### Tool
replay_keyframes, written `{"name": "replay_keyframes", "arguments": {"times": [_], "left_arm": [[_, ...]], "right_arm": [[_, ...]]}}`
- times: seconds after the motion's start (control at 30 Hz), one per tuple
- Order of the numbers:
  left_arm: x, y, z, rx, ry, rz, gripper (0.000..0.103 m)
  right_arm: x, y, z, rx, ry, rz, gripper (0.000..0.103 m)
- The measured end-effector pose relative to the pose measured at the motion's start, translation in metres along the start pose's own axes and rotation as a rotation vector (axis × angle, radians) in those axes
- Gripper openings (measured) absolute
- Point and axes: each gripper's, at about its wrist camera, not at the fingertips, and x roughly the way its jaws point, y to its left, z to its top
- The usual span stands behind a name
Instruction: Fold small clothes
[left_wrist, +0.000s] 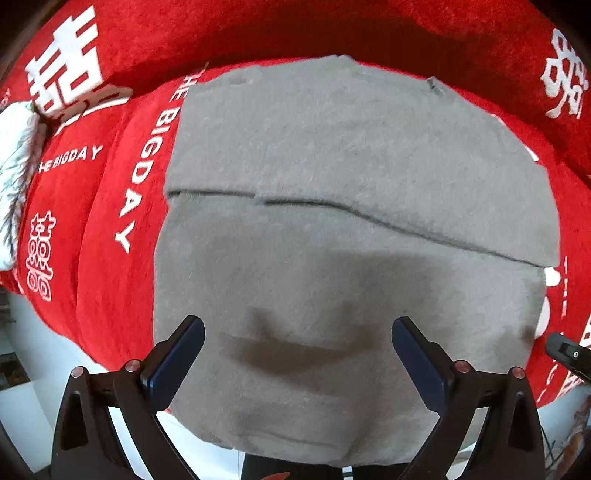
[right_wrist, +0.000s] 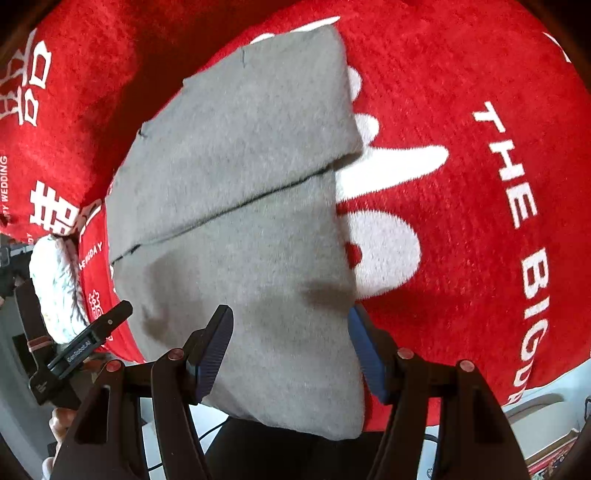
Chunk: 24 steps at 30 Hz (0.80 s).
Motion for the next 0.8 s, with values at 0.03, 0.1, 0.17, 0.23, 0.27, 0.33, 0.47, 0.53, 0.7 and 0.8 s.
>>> {"name": "replay_keyframes", "arguments": {"times": [0.03,0.1,0.17,0.23,0.27,0.33,0.47,0.53,0.7,0.8], "left_arm": [[0.003,0.002,-0.003,-0.013,0.014,-0.006,0.102],[0.007,0.006,-0.008,-0.028,0.034,-0.016,0.102],[0.007,0.008,-0.012,-0.02,0.045,-0.03,0.102],[0.006,0.007,-0.018,0.0,0.039,-0.036,0.102],[0.005,0.006,-0.02,0.012,0.036,-0.036,0.102],[0.003,0.004,-0.024,0.038,0.021,-0.028,0.102],[0.003,0.004,-0.031,0.066,0.006,-0.056,0.102],[0.004,0.006,-0.035,0.081,0.005,-0.076,0.102],[0.004,0.014,-0.05,0.105,-0.009,-0.087,0.102],[0.004,0.02,-0.061,0.114,-0.011,-0.086,0.102]], "right_arm": [[0.002,0.0,-0.002,0.006,0.006,0.003,0.068],[0.005,0.0,-0.003,0.017,0.013,0.012,0.068],[0.005,-0.001,-0.006,0.016,0.016,0.012,0.068],[0.007,0.0,-0.01,0.01,0.019,0.01,0.068],[0.008,0.0,-0.011,0.01,0.019,0.01,0.068],[0.01,0.002,-0.016,0.008,0.016,0.013,0.068],[0.015,0.01,-0.025,0.002,0.008,0.013,0.068],[0.018,0.017,-0.031,-0.005,0.001,0.017,0.068],[0.029,0.031,-0.048,-0.037,0.001,0.021,0.068],[0.036,0.036,-0.059,-0.032,0.002,0.034,0.068]]}}
